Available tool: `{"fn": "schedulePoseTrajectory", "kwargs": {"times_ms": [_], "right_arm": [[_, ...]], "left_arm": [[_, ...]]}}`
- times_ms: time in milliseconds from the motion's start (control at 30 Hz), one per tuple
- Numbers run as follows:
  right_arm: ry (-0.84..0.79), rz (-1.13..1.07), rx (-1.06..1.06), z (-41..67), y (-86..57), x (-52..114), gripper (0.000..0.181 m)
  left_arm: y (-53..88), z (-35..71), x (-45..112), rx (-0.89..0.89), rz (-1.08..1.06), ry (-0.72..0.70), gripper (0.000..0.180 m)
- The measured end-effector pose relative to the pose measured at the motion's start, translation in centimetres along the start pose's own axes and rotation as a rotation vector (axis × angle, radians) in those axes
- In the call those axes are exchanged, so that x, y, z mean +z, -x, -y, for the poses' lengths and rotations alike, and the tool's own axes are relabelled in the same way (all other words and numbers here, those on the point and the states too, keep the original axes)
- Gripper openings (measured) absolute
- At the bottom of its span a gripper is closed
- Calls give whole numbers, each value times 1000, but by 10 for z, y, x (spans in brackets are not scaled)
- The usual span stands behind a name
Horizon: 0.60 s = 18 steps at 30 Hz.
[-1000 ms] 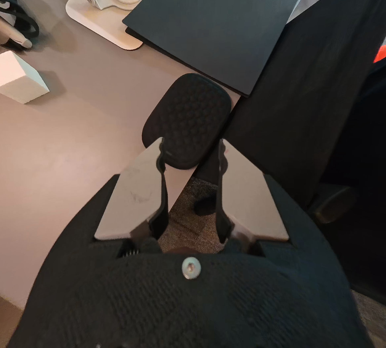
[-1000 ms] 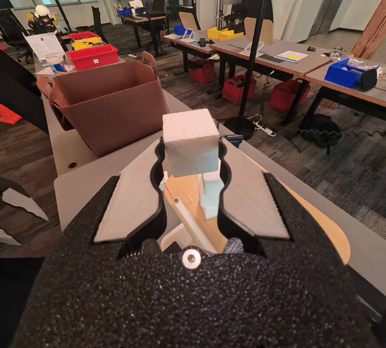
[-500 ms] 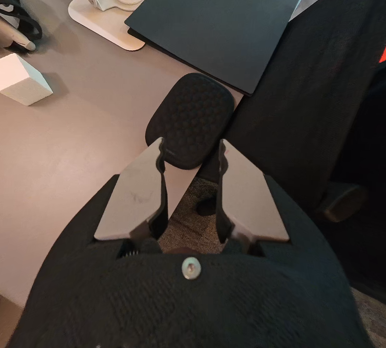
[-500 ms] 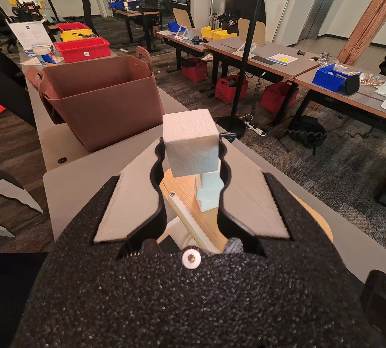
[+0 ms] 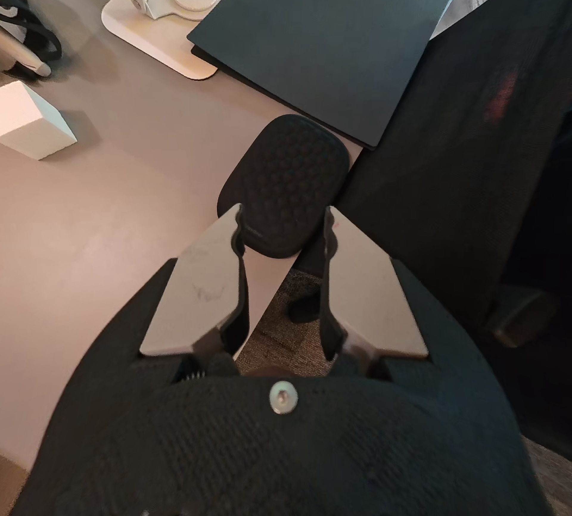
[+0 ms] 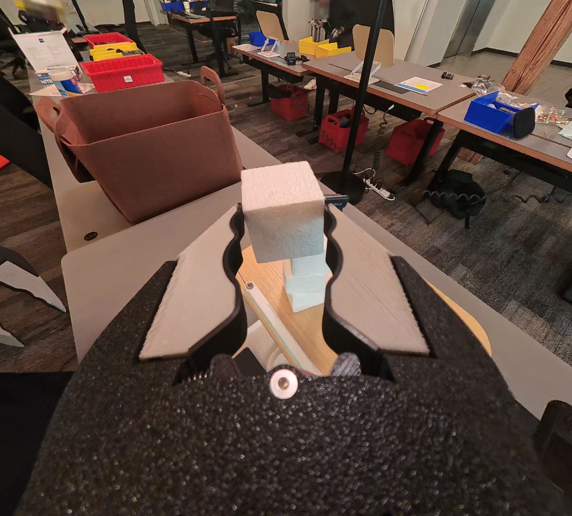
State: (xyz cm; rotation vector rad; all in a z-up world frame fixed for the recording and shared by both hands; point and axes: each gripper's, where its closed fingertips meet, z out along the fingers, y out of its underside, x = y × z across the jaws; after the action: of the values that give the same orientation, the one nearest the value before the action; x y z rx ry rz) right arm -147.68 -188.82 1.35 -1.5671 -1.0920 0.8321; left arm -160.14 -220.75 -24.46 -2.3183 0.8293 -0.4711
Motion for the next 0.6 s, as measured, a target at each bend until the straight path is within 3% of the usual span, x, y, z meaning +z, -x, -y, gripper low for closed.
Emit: {"fn": "schedulePoseTrajectory", "kwargs": {"times_ms": [600], "right_arm": [[15, -2, 29, 6, -26, 23, 51]], "left_arm": [[7, 1, -1, -84, 27, -12, 48]]}}
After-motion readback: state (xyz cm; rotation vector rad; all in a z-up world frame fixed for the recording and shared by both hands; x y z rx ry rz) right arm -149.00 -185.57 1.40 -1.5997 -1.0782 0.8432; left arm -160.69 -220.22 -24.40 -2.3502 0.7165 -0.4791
